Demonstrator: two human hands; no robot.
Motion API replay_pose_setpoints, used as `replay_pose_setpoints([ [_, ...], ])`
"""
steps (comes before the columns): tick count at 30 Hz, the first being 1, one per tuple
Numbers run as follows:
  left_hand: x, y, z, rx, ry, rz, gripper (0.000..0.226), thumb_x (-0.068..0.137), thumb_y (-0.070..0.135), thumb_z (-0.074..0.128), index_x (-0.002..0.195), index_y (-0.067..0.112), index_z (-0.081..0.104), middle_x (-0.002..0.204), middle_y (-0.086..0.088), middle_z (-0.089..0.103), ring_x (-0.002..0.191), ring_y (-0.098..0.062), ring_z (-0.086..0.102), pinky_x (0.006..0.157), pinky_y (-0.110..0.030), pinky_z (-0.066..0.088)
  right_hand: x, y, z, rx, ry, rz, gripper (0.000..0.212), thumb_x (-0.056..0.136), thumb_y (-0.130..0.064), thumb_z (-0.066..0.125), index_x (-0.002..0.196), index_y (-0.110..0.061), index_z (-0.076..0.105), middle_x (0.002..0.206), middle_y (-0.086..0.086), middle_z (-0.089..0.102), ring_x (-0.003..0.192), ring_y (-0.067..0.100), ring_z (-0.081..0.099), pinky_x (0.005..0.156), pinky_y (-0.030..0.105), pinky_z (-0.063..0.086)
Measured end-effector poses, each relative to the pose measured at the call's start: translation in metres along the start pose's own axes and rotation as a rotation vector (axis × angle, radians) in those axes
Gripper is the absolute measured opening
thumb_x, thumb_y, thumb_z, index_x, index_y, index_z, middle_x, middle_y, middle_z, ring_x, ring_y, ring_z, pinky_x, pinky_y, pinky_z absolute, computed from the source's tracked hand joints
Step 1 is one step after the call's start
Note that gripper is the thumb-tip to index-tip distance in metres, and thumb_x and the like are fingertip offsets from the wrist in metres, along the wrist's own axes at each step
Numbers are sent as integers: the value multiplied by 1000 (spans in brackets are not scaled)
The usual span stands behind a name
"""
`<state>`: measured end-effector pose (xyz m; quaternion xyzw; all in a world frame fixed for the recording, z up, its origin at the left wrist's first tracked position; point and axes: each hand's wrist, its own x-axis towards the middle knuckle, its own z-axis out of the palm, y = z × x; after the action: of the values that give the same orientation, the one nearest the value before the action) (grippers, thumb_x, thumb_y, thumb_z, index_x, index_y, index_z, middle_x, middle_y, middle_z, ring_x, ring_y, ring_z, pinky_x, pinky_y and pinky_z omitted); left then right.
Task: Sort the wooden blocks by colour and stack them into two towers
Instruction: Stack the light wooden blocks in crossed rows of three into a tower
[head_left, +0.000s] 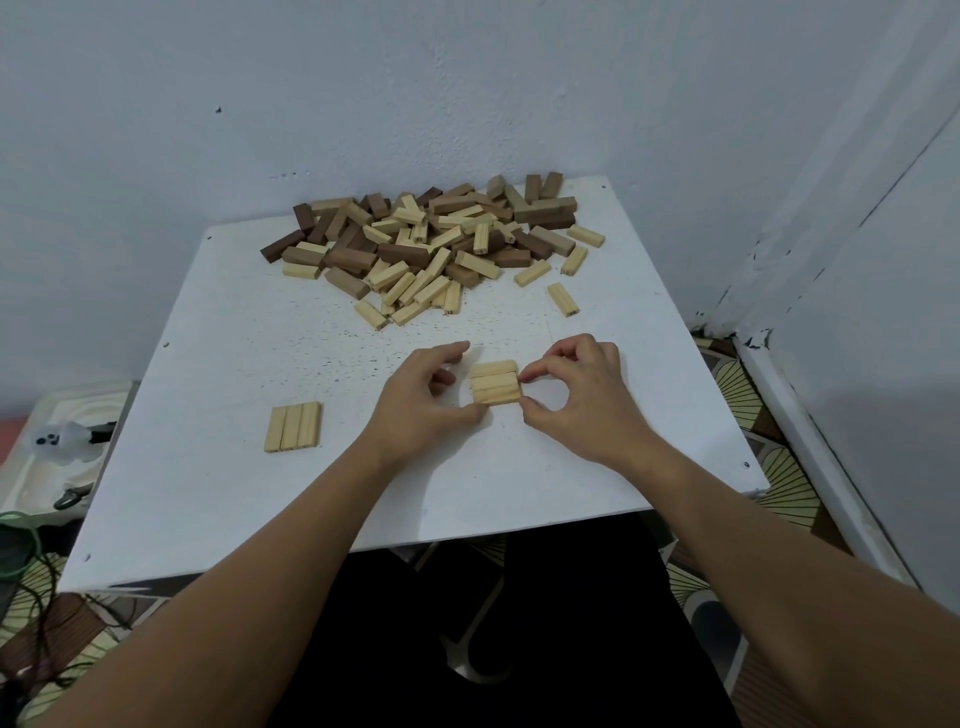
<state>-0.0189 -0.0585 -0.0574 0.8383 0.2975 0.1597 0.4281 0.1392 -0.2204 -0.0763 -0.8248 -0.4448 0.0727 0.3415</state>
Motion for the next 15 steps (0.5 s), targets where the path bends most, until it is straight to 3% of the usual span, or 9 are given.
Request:
replay_pose_setpoints([
  [4, 0, 1, -3, -10, -10, -13, 69, 69, 34, 87, 133, 31, 65, 120, 17, 55, 107, 3, 58, 90, -13, 46, 0, 1, 0, -16, 13, 9, 35, 84, -45, 76, 118, -36, 71, 117, -12, 41, 114, 11, 30, 100, 21, 29],
  [9, 1, -5, -3, -29, 11, -18, 44, 72, 23, 92, 112, 31, 75, 118, 13, 57, 105, 7, 55, 86, -3, 42, 0, 1, 1, -33, -6, 5, 46, 86, -47, 73, 130, -35, 67, 119, -12, 37, 112, 8, 25, 100, 21, 28],
  [15, 1, -4, -3, -53, 14, -20, 42, 73, 22, 92, 109, 31, 74, 117, 14, 57, 106, 7, 56, 88, -4, 42, 1, 3, 2, -32, -12, -1, 44, 87, -48, 72, 129, -37, 68, 119, -13, 38, 113, 7, 25, 101, 22, 30],
])
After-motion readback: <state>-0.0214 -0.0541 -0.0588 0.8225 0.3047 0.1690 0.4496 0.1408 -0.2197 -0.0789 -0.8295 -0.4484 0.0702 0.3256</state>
